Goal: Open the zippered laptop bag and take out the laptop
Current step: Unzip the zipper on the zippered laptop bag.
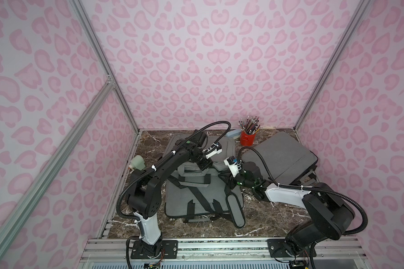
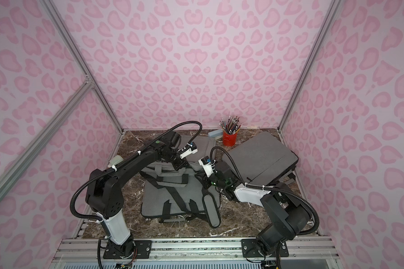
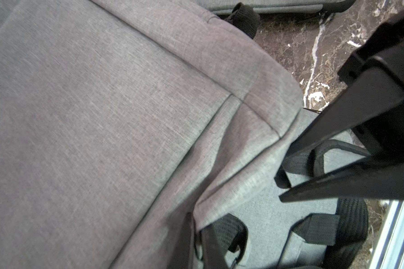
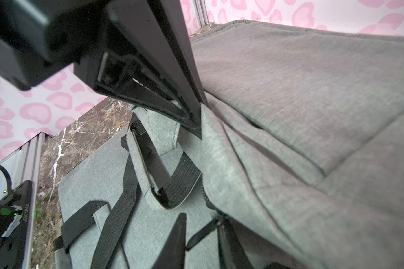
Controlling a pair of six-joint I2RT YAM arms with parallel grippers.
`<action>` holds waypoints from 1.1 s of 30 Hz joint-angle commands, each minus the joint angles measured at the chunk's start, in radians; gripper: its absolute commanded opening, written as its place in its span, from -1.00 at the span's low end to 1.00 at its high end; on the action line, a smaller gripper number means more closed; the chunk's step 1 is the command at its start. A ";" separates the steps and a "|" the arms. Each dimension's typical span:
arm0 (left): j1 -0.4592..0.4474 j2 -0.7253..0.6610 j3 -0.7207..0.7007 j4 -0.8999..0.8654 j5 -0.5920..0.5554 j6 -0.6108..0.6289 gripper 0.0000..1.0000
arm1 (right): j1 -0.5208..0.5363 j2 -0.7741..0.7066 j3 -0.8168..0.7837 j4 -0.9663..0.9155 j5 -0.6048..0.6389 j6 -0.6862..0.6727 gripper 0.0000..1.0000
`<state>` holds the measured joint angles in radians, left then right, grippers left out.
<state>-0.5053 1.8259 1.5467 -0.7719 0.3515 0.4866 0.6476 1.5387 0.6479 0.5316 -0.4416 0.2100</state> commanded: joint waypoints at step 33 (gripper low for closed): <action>-0.010 -0.079 -0.141 0.144 -0.093 -0.153 -0.58 | -0.151 0.070 0.075 -0.013 -0.079 0.780 -0.09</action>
<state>-0.5125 1.7641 1.4143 -0.6701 0.2756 0.3626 0.4915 1.5887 0.7177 0.4984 -0.4828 0.9630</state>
